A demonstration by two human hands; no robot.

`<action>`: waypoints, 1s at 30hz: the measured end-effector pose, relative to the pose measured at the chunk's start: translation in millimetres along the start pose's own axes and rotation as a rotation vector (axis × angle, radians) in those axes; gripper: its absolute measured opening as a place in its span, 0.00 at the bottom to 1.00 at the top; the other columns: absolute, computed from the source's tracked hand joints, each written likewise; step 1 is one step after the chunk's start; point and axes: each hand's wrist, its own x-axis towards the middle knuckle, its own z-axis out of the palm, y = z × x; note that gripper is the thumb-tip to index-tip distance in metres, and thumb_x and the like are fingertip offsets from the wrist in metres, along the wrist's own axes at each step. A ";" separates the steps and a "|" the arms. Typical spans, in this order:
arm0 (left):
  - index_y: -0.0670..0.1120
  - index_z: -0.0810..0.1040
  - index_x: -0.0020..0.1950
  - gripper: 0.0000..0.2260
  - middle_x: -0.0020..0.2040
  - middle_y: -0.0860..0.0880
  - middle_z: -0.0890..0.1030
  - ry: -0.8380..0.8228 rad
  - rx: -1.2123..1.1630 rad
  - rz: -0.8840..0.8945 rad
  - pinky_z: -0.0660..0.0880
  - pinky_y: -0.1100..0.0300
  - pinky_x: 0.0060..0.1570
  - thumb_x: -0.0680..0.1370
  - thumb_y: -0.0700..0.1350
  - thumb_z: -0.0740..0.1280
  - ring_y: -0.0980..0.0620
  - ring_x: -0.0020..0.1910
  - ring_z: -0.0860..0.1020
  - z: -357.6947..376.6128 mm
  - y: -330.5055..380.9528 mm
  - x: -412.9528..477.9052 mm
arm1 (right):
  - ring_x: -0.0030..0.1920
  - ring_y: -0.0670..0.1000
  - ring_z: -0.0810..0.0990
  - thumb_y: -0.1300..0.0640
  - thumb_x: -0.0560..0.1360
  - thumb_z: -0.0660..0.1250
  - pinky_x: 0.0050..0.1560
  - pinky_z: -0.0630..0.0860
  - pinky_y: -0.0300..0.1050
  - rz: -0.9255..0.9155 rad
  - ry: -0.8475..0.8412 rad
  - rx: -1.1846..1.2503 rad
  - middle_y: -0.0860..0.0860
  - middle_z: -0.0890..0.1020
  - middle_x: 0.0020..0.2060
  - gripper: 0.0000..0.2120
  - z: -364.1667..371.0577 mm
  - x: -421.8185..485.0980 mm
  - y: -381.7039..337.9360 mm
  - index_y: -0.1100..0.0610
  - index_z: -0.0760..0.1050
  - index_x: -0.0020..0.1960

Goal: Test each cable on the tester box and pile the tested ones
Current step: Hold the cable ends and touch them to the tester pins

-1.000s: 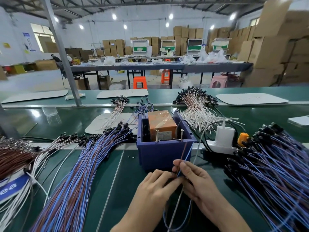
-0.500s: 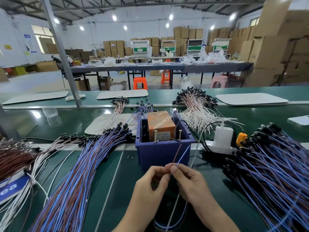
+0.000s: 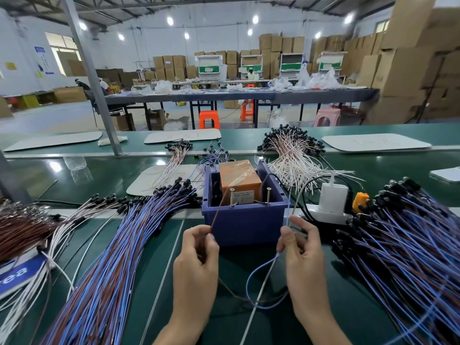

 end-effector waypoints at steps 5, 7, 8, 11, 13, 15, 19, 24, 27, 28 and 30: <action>0.64 0.73 0.51 0.08 0.35 0.56 0.79 -0.002 0.026 0.000 0.69 0.68 0.28 0.81 0.48 0.64 0.57 0.30 0.73 0.5 -0.9 -1.3 | 0.34 0.43 0.78 0.48 0.80 0.64 0.38 0.75 0.33 -0.059 0.068 -0.038 0.48 0.81 0.35 0.02 0.7 2.3 4.8 0.42 0.75 0.51; 0.64 0.73 0.51 0.08 0.36 0.56 0.79 0.002 0.030 -0.006 0.69 0.69 0.29 0.80 0.48 0.64 0.57 0.30 0.74 0.9 -1.3 -1.7 | 0.35 0.43 0.79 0.51 0.81 0.65 0.38 0.75 0.33 -0.073 0.065 -0.062 0.48 0.81 0.35 0.03 1.0 3.2 6.4 0.42 0.76 0.49; 0.63 0.73 0.51 0.08 0.35 0.56 0.79 0.005 0.036 -0.008 0.69 0.68 0.29 0.80 0.48 0.64 0.57 0.30 0.74 1.2 -2.0 -1.5 | 0.35 0.43 0.79 0.51 0.81 0.65 0.38 0.75 0.33 -0.077 0.063 -0.069 0.48 0.82 0.36 0.04 1.1 3.4 6.6 0.42 0.76 0.49; 0.62 0.73 0.50 0.07 0.35 0.55 0.79 0.015 0.051 -0.021 0.69 0.65 0.27 0.80 0.48 0.64 0.56 0.28 0.73 1.0 -5.0 -0.7 | 0.34 0.43 0.79 0.51 0.81 0.66 0.37 0.75 0.32 -0.091 0.059 -0.082 0.47 0.82 0.36 0.07 1.7 3.1 6.4 0.39 0.76 0.47; 0.61 0.73 0.50 0.06 0.35 0.53 0.79 0.018 0.052 -0.029 0.69 0.61 0.26 0.80 0.49 0.64 0.56 0.27 0.72 1.1 -6.5 -1.0 | 0.35 0.43 0.79 0.51 0.80 0.66 0.37 0.75 0.32 -0.093 0.054 -0.084 0.46 0.82 0.36 0.06 1.9 2.7 6.0 0.39 0.76 0.48; 0.61 0.73 0.50 0.05 0.35 0.52 0.79 0.022 0.051 -0.033 0.69 0.60 0.26 0.79 0.49 0.64 0.57 0.27 0.71 1.2 -7.3 -1.4 | 0.34 0.43 0.79 0.51 0.80 0.66 0.37 0.76 0.33 -0.093 0.047 -0.084 0.46 0.82 0.36 0.06 1.9 2.4 6.0 0.39 0.76 0.48; 0.61 0.73 0.49 0.07 0.34 0.51 0.79 0.013 0.042 -0.047 0.67 0.61 0.24 0.80 0.47 0.64 0.58 0.26 0.70 1.4 -6.6 -1.3 | 0.35 0.44 0.80 0.50 0.80 0.66 0.37 0.76 0.33 -0.096 0.045 -0.086 0.46 0.82 0.36 0.05 1.1 2.4 6.1 0.39 0.76 0.48; 0.61 0.72 0.49 0.10 0.34 0.51 0.79 -0.003 0.045 -0.055 0.67 0.62 0.24 0.80 0.44 0.66 0.58 0.26 0.70 1.5 -5.1 -1.5 | 0.35 0.44 0.80 0.49 0.80 0.66 0.36 0.76 0.34 -0.092 0.034 -0.101 0.46 0.82 0.36 0.05 0.9 1.8 7.6 0.39 0.76 0.47; 0.62 0.72 0.49 0.10 0.35 0.51 0.80 -0.005 0.049 -0.052 0.68 0.64 0.24 0.80 0.45 0.65 0.58 0.27 0.71 1.3 -4.4 -1.3 | 0.35 0.44 0.80 0.49 0.80 0.66 0.37 0.76 0.35 -0.092 0.034 -0.107 0.47 0.82 0.36 0.04 1.2 2.1 8.4 0.39 0.76 0.48; 0.62 0.72 0.49 0.10 0.35 0.52 0.80 -0.003 0.053 -0.049 0.68 0.64 0.25 0.80 0.45 0.65 0.57 0.27 0.72 1.1 -4.2 -1.3 | 0.35 0.45 0.80 0.49 0.80 0.66 0.37 0.76 0.35 -0.093 0.035 -0.108 0.47 0.82 0.36 0.04 1.1 2.1 8.6 0.39 0.76 0.48; 0.63 0.72 0.49 0.10 0.36 0.52 0.80 -0.001 0.060 -0.046 0.69 0.65 0.26 0.79 0.46 0.65 0.57 0.28 0.73 1.2 -4.3 -1.1 | 0.35 0.45 0.80 0.48 0.79 0.66 0.37 0.77 0.36 -0.094 0.032 -0.114 0.47 0.82 0.36 0.04 1.4 2.3 8.8 0.39 0.76 0.48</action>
